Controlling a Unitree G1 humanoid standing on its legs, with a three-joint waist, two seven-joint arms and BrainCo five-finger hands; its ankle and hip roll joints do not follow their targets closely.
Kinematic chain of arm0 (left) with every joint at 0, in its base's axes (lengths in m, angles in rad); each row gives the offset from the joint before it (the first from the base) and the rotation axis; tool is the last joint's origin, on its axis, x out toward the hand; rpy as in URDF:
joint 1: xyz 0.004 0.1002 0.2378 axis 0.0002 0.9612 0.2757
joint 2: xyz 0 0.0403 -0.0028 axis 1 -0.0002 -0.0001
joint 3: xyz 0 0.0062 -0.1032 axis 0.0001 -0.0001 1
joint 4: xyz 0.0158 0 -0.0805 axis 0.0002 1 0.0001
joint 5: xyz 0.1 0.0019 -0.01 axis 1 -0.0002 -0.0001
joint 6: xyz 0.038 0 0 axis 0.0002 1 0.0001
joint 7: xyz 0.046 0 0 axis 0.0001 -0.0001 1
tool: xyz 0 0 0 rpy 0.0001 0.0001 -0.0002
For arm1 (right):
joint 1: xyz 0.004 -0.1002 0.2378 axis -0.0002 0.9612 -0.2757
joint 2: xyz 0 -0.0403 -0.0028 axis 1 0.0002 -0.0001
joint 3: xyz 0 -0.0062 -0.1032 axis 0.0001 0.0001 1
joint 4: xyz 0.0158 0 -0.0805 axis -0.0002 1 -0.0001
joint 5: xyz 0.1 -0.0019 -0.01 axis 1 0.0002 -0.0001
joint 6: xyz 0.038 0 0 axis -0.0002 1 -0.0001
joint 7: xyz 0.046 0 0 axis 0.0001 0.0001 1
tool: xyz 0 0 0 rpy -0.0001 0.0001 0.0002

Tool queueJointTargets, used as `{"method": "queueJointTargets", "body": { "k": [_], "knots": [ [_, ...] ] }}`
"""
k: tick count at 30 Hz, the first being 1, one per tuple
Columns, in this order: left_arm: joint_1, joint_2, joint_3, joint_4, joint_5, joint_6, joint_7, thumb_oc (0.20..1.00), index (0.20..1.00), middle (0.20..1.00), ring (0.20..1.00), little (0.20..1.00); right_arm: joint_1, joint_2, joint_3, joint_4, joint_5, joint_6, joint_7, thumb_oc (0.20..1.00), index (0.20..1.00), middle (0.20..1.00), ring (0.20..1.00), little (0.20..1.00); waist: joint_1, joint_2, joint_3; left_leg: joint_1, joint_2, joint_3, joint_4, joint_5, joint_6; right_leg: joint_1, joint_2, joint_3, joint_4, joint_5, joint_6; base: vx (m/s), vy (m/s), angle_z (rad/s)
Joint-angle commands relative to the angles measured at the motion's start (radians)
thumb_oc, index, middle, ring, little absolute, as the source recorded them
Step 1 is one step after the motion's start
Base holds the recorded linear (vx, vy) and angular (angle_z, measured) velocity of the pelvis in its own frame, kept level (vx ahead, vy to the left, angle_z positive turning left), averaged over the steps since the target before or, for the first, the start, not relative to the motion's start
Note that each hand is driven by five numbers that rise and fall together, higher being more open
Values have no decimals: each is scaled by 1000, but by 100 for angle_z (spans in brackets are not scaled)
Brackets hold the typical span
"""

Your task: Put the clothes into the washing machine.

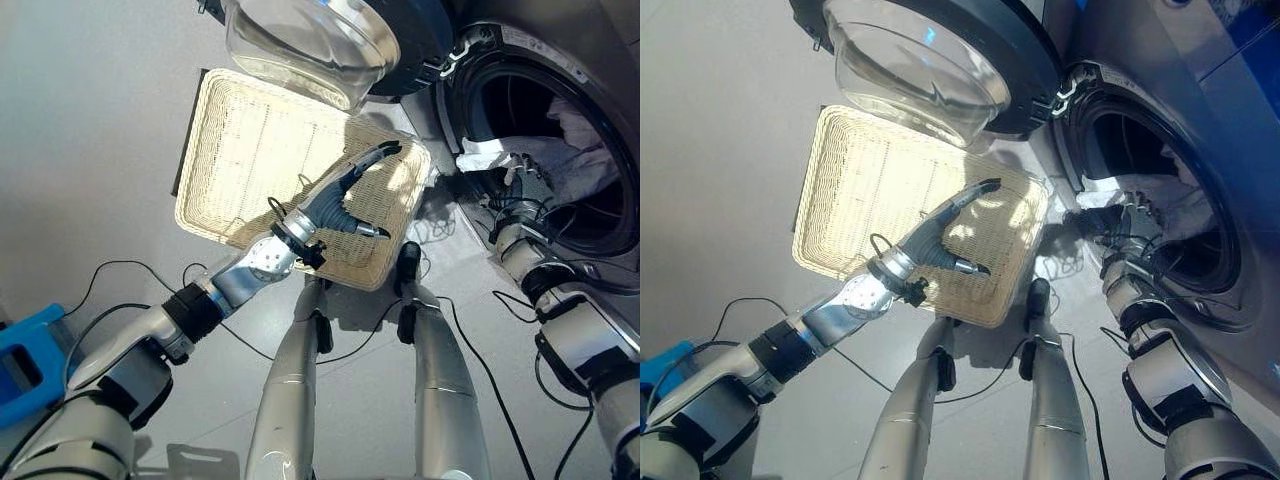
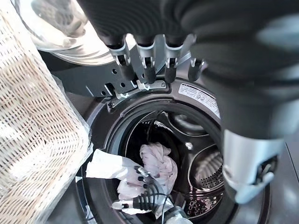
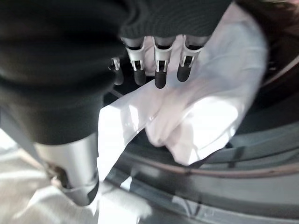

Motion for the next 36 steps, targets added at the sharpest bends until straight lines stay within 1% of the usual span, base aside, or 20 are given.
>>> {"method": "queueJointTargets", "body": {
  "k": [1, 4, 5, 6, 10, 11, 14, 17, 18, 22, 26, 27, 29, 30, 31, 34, 36],
  "knots": [
    [-9, -28, 18, -79, 54, -71, 16, 1000, 1000, 1000, 1000, 1000, -40, -81, 43, 22, -68, 26, 32, 1000, 1000, 1000, 1000, 1000, 2, 54, -20, -7, -62, 62, 110, -128, -2, 33, -6, -80, -99, 116, 115, -9, -42, 5],
    [-14, -20, 16, -92, 60, -79, 21, 1000, 1000, 1000, 1000, 1000, -55, -103, 65, 30, -78, 35, 52, 1000, 1000, 1000, 1000, 1000, 5, 56, -20, -25, -62, 62, 114, -125, -3, 16, -13, -83, -99, 123, 117, -9, -48, 3],
    [-17, -18, 16, -103, 59, -80, 24, 1000, 1000, 1000, 1000, 1000, -68, -112, 76, 34, -97, 47, 61, 1000, 1000, 1000, 1000, 1000, 7, 57, -20, -33, -62, 60, 112, -122, -3, 8, -13, -82, -102, 126, 117, -4, -35, 2],
    [-13, -17, 21, -116, 41, -91, 19, 1000, 1000, 1000, 1000, 1000, -80, -122, 87, 42, -108, 60, 50, 1000, 1000, 1000, 1000, 1000, 10, 60, -20, -41, -63, 58, 110, -119, -4, 0, -15, -84, -105, 130, 118, -2, -36, 2],
    [0, -14, 32, -148, -6, -102, -10, 1000, 1000, 1000, 1000, 1000, -110, -144, 100, 49, -110, 90, 28, 1000, 1000, 1000, 1000, 1000, 19, 67, -20, -60, -67, 52, 112, -115, -4, -19, -18, -85, -105, 137, 117, 0, -27, 1],
    [12, -18, 42, -156, -35, -111, -31, 1000, 1000, 1000, 1000, 1000, -131, -155, 100, 55, -118, 105, 11, 1000, 1000, 1000, 1000, 1000, 24, 70, -20, -70, -70, 50, 109, -111, -6, -28, -18, -87, -108, 140, 118, -5, -36, 2],
    [27, -20, 52, -170, -71, -108, -57, 1000, 1000, 1000, 1000, 1000, -147, -166, 99, 52, -113, 123, -1, 1000, 1000, 1000, 1000, 1000, 28, 71, -20, -77, -72, 45, 106, -108, -5, -35, -16, -88, -110, 143, 118, -4, -27, 1],
    [59, -36, 68, -175, -123, -92, -104, 1000, 1000, 1000, 1000, 1000, -168, -180, 91, 56, -89, 137, 3, 1000, 1000, 1000, 1000, 1000, 34, 73, -20, -94, -73, 39, 106, -105, -4, -51, -17, -88, -105, 145, 120, -3, -41, 1],
    [68, -43, 68, -177, -118, -86, -103, 1000, 1000, 1000, 1000, 1000, -176, -181, 92, 58, -86, 145, 4, 1000, 1000, 1000, 1000, 1000, 36, 73, -20, -98, -73, 38, 107, -104, -4, -56, -18, -89, -105, 147, 121, 0, -35, 0],
    [89, -48, 63, -177, -118, -95, -100, 1000, 1000, 1000, 1000, 1000, -206, -195, 104, 63, -61, 163, -16, 1000, 1000, 1000, 1000, 1000, 43, 80, -20, -104, -74, 35, 104, -101, -2, -61, -23, -93, -110, 151, 122, 0, 0, 0],
    [97, -48, 59, -175, -111, -101, -90, 1000, 1000, 1000, 1000, 1000, -212, -200, 98, 63, -43, 158, -35, 1000, 1000, 1000, 1000, 1000, 43, 84, -20, -106, -75, 34, 106, -102, -2, -64, -24, -92, -108, 150, 121, 0, 0, 0],
    [97, -47, 58, -174, -110, -99, -83, 1000, 1000, 1000, 1000, 1000, -218, -203, 90, 58, -3, 152, -82, 1000, 1000, 1000, 1000, 1000, 42, 87, -20, -105, -75, 35, 106, -103, -2, -65, -23, -89, -108, 149, 120, 0, 0, 0],
    [96, -44, 61, -177, -114, -96, -86, 1000, 1000, 1000, 1000, 1000, -218, -207, 70, 49, 40, 150, -107, 1000, 1000, 1000, 1000, 1000, 41, 87, -20, -103, -75, 35, 108, -105, -3, -64, -24, -89, -107, 148, 121, 0, 0, 0],
    [97, -43, 62, -177, -117, -97, -87, 1000, 1000, 1000, 1000, 1000, -217, -207, 57, 42, 41, 156, -107, 1000, 1000, 1000, 1000, 1000, 40, 87, -20, -102, -75, 35, 109, -107, -4, -64, -23, -88, -106, 146, 121, 0, 0, 0],
    [96, -41, 66, -179, -122, -95, -90, 1000, 1000, 1000, 1000, 1000, -214, -207, 45, 37, 34, 162, -85, 1000, 1000, 1000, 1000, 1000, 38, 87, -20, -102, -75, 37, 110, -108, -4, -64, -22, -88, -103, 144, 120, 0, 0, 0],
    [92, -41, 68, -180, -127, -93, -91, 1000, 1000, 1000, 1000, 1000, -211, -209, 46, 42, 13, 163, -56, 1000, 1000, 1000, 1000, 1000, 37, 88, -20, -102, -75, 37, 112, -108, -4, -65, -22, -87, -101, 142, 119, 0, 0, 0],
    [81, -39, 65, -177, -137, -100, -87, 1000, 1000, 1000, 1000, 1000, -227, -209, 68, 59, 26, 169, 5, 1000, 1000, 1000, 1000, 1000, 38, 92, -20, -106, -73, 42, 116, -109, -4, -71, -28, -90, -99, 143, 119, 6, -33, 0]
  ]
}}
